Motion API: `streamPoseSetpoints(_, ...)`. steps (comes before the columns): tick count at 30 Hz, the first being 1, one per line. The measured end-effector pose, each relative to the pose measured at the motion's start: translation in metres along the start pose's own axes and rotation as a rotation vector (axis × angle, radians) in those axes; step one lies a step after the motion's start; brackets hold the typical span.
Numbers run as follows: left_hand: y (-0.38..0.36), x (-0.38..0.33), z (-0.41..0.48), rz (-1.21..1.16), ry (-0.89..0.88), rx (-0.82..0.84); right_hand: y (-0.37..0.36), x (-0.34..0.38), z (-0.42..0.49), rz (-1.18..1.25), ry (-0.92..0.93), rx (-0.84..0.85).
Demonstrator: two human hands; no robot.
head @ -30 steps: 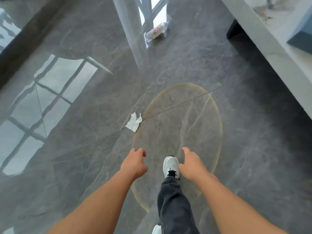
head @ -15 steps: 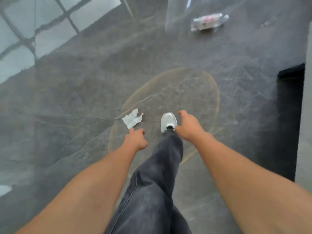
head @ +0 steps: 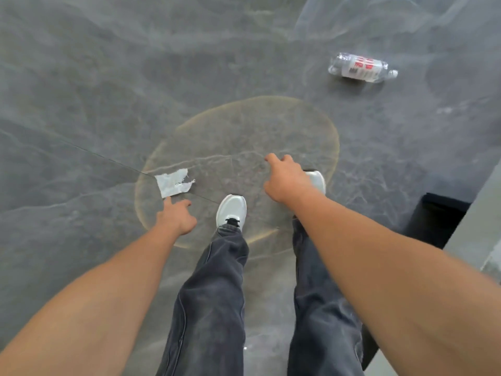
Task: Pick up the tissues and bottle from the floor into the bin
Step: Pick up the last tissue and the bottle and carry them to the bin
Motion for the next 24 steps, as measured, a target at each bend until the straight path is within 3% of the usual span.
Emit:
streamPoseSetpoints(7, -0.031, -0.005, 0.069, -0.202, 0.161, -0.062, 0.009, -0.030, 0.117, -0.141, 0.063, -0.068)
streamPoseSetpoints(11, -0.035, -0.003, 0.111, -0.386, 0.177, -0.349, -0.019, -0.031, 0.152, -0.051, 0.089, -0.035)
streamPoseSetpoints(21, -0.078, 0.045, 0.213, -0.420, 0.413, -0.645, -0.098, -0.041, 0.223, -0.080, 0.187, -0.169)
streamPoseSetpoints(24, -0.078, 0.051, 0.222, -0.359, 0.376, -0.695, -0.131, -0.034, 0.226, -0.102, 0.198, -0.139)
Point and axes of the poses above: each hand's wrist, its own z-axis towards the middle knuckle, its own y-axis out of the back of the hand, x = y × z, the point moved 6 cm from there along z, towards the middle knuckle, and after that the axes turned 10 degrees about -y, right-handed, at the moved point
